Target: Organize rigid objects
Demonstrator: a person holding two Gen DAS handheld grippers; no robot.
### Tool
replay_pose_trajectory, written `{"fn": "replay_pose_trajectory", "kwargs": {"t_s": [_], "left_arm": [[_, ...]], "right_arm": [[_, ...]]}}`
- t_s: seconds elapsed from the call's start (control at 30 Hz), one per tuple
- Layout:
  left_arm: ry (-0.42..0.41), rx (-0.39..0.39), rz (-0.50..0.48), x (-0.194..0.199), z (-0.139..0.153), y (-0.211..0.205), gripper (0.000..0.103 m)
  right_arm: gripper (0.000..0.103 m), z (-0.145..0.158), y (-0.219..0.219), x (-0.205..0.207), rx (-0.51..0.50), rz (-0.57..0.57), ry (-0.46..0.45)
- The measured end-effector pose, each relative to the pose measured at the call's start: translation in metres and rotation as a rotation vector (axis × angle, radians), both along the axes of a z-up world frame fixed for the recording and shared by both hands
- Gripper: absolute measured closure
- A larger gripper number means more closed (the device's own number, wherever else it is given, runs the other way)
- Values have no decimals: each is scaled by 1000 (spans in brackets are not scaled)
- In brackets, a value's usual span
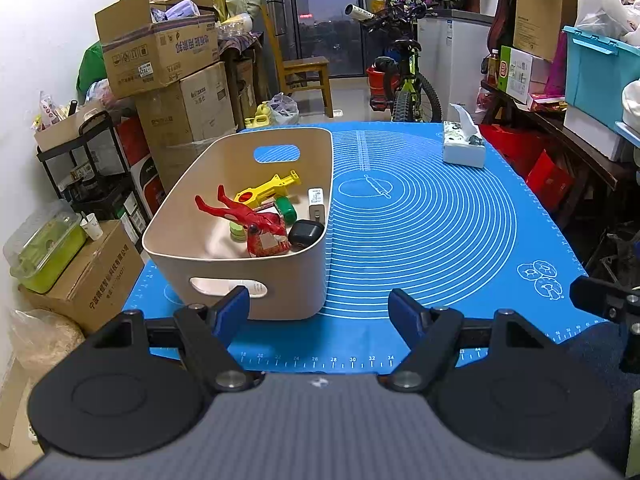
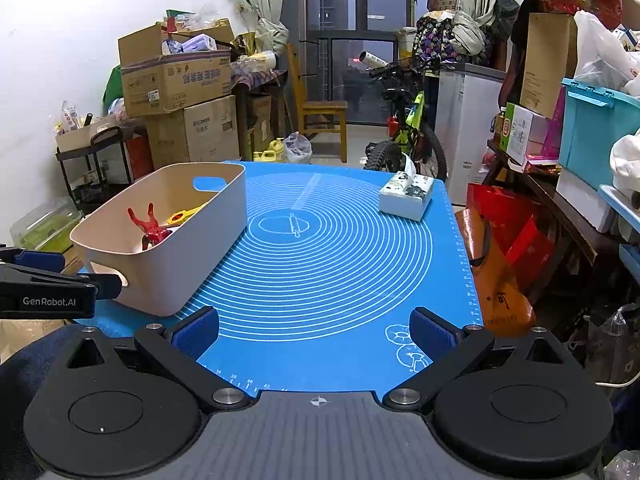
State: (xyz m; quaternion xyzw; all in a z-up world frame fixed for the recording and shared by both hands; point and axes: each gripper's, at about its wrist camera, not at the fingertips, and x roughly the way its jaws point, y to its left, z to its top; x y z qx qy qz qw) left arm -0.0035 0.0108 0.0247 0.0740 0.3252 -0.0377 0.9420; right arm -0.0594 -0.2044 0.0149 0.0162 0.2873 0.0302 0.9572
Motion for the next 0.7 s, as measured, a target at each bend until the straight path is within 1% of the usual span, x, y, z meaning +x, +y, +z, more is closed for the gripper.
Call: {"fn": "replay_pose_trajectory", "kwargs": {"t_s": [0.7], "left_arm": [[-2, -3, 3, 0, 0, 0, 26]], "right_arm": [[2, 0, -3, 0, -5, 8, -3]]}}
